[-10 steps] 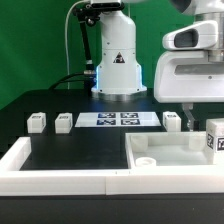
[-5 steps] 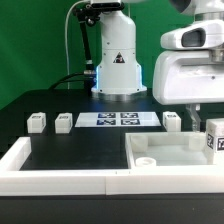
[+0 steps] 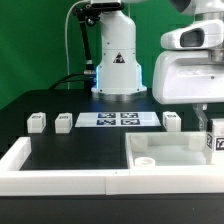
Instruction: Assemble square table
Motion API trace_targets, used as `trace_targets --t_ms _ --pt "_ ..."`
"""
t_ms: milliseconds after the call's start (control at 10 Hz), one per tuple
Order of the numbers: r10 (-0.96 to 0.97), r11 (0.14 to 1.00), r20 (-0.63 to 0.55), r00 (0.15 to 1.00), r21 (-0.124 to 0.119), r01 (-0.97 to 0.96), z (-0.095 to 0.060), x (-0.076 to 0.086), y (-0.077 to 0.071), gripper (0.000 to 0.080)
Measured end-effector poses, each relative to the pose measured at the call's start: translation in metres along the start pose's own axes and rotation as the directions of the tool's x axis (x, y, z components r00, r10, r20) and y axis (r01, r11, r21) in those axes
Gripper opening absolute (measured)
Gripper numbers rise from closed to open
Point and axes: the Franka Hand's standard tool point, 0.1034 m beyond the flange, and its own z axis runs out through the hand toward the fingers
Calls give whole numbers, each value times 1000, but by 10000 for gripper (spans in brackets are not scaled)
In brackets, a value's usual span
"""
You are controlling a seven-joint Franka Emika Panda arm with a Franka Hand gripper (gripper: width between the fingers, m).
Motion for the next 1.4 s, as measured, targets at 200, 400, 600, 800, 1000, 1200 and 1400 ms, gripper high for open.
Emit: trace_targets --t_ms 200,400,600,800,1000,1200,1400 --pt "129 992 -1 992 2 -129 0 0 0 291" --pt "336 942 -12 942 11 -335 0 -2 0 291" --pt "515 857 -11 857 11 -515 0 -2 0 292" --pt "638 770 -9 770 12 -638 0 -2 1 292" --pt "749 662 -7 662 13 -749 0 -2 1 292" --pt "857 516 -8 516 10 -856 0 -3 0 292" --pt "928 373 -12 373 8 -928 0 -3 -1 294"
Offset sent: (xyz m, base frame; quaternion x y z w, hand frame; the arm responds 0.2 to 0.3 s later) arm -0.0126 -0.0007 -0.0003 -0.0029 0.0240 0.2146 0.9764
